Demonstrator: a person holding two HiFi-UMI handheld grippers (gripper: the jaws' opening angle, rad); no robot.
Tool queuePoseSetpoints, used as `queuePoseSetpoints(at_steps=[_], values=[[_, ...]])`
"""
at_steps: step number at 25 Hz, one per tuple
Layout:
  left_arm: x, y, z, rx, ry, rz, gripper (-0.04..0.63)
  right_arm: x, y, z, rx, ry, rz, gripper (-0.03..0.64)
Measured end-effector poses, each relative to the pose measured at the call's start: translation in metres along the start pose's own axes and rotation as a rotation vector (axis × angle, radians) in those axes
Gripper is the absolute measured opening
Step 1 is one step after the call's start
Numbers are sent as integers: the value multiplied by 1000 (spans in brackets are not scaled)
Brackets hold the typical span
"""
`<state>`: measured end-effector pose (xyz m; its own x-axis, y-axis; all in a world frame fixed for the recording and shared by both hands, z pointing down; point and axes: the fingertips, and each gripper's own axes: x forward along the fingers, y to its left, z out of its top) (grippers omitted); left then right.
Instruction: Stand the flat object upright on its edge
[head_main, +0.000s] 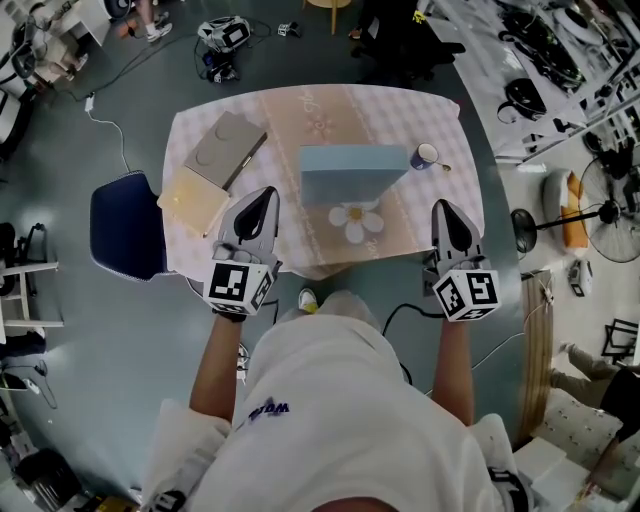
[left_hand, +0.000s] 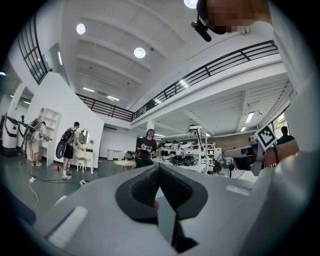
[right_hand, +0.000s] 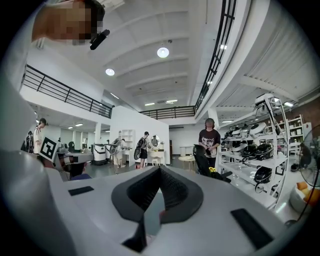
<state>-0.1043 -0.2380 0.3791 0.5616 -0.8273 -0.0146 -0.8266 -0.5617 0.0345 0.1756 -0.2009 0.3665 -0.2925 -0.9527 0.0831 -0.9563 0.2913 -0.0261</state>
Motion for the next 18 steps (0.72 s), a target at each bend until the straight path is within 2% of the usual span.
queuePoseSetpoints(at_steps=[18], values=[[-2,0,-6,-11,6,-11,2,-2,4,-4,-14,16,2,3]])
